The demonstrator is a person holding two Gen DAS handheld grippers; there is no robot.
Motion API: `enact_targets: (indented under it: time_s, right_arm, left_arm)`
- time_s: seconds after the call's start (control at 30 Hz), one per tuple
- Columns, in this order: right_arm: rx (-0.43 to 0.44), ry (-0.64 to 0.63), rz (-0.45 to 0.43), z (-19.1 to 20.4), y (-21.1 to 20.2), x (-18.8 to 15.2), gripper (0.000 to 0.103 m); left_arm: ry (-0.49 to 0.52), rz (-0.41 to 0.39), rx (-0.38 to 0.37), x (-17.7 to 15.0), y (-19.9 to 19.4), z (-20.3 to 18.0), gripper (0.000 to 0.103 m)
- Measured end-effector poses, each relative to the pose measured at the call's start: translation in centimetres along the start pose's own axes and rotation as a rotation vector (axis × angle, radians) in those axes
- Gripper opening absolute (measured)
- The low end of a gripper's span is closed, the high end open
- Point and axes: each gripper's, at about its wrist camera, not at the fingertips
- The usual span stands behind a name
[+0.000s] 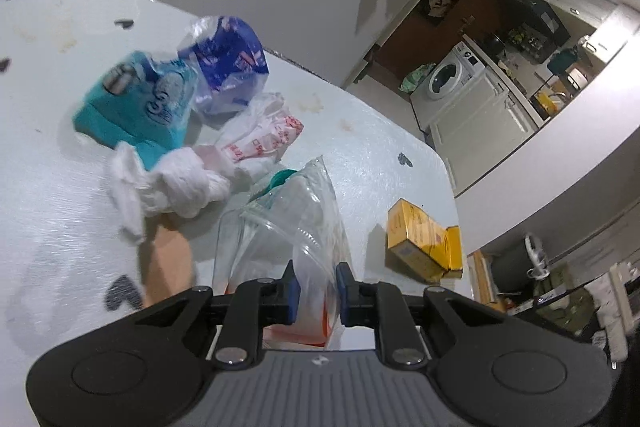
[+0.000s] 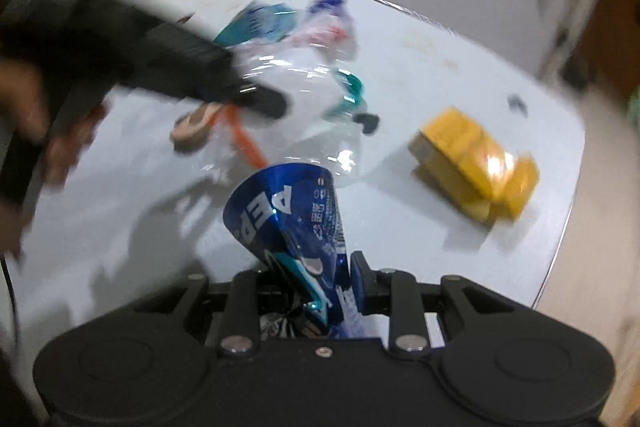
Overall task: Collect trash
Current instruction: 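Lift the plastic bag with the left tool while the right tool lifts the blue can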
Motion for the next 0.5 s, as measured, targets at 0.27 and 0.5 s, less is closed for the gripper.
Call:
enact_targets:
  time_s: [0.27,0.5]
  right_arm:
    - [-0.024,0.137,-0.006,-0.3,-1.6,-0.9,0.028]
    - [-0.055,0.180,-0.053,0.2,-4.1,-0.8,0.027]
  left_arm:
    - [0.108,0.011,0.108,-1.8,-3.8,-1.0,0.018]
    - [0.179,0.008,0.160,-2.8,-6.9,-2.9,0.018]
Point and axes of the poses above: each gripper's, at about its wrist camera, not at the fingertips, and y roughly the way its jaws point, z to its left, x to its top, and after that the axes turned 8 degrees about y, right-handed
